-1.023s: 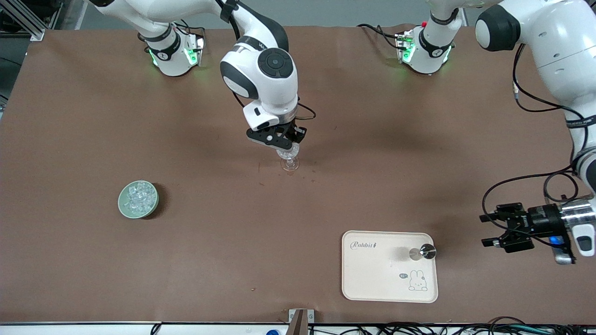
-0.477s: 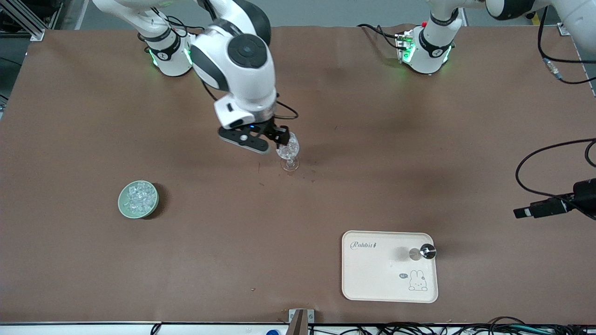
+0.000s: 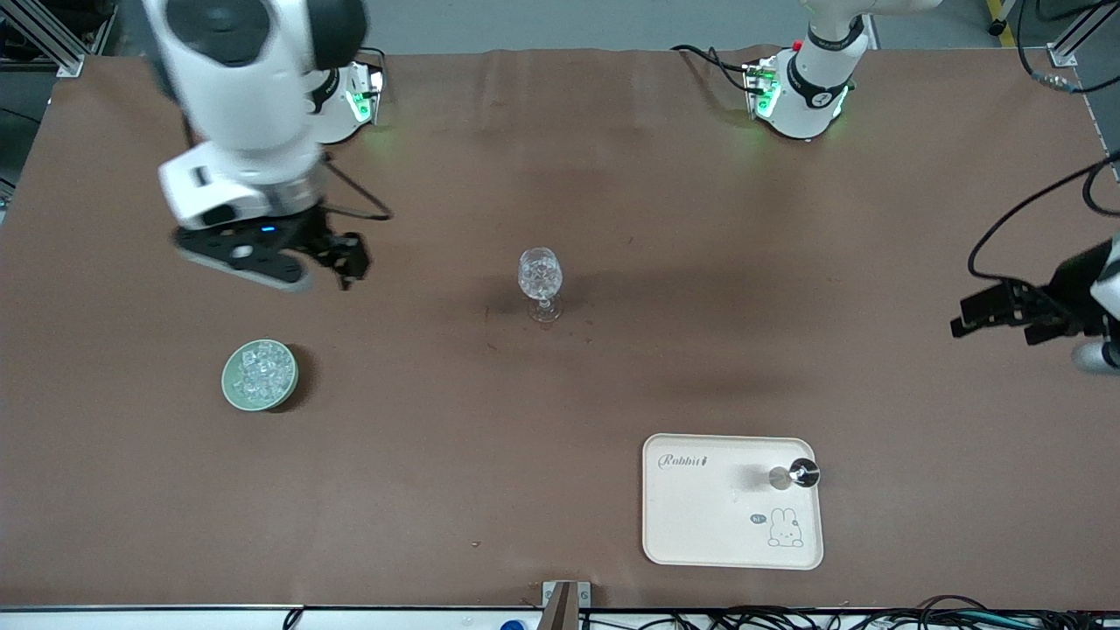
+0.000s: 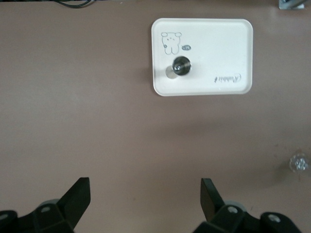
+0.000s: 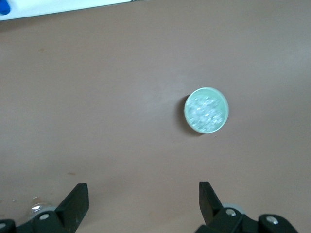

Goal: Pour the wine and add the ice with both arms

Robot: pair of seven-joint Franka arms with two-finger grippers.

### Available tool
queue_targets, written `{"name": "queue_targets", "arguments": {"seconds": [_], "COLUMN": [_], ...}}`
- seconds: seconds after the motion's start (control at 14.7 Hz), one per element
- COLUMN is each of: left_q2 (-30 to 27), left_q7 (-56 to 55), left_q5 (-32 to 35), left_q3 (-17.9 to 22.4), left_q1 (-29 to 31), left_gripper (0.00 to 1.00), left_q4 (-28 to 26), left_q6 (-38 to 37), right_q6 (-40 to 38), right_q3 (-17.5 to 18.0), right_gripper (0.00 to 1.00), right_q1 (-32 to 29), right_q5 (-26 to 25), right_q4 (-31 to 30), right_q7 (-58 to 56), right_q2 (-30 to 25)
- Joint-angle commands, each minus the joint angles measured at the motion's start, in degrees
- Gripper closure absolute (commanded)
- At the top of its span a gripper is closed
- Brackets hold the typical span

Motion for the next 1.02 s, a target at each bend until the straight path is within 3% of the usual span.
{"name": "queue_targets", "arguments": {"seconds": [0.0, 0.27, 0.55, 0.82, 0.95], "left_q2": [-12.84, -21.04, -18.6, -10.07, -9.88], "left_q7": [-1.25, -5.66, -8.46, -8.38, -8.65], "left_q5": [3.8, 4.95, 7.05, 7.41, 7.32], "left_q3": [-3.39, -7.09, -8.67, -8.76, -8.76], "left_q1": [0.94, 0.95, 0.51, 0.24, 0.33], "left_gripper": [0.0, 0.0, 0.0, 0.0, 0.0], "left_q4": [-13.79, -20.14, -19.89, -10.58, -10.92], "left_q6": [1.75, 1.49, 2.27, 2.45, 1.84], "right_q6": [0.49, 0.49, 0.84, 1.46, 0.84], "right_q3": [-9.9, -20.28, -22.32, -24.7, -24.61], "right_gripper": [0.0, 0.0, 0.0, 0.0, 0.0], "right_q1": [0.02, -1.37, -4.19, -3.58, -3.49], "right_q5": [5.88, 12.21, 13.11, 13.19, 13.19], "right_q4": [-2.04, -2.13, -2.04, -2.04, -2.04], "right_q7": [-12.74, -27.62, -32.65, -36.26, -36.26], "right_q2": [-4.12, -5.45, -6.94, -6.77, -7.12]}}
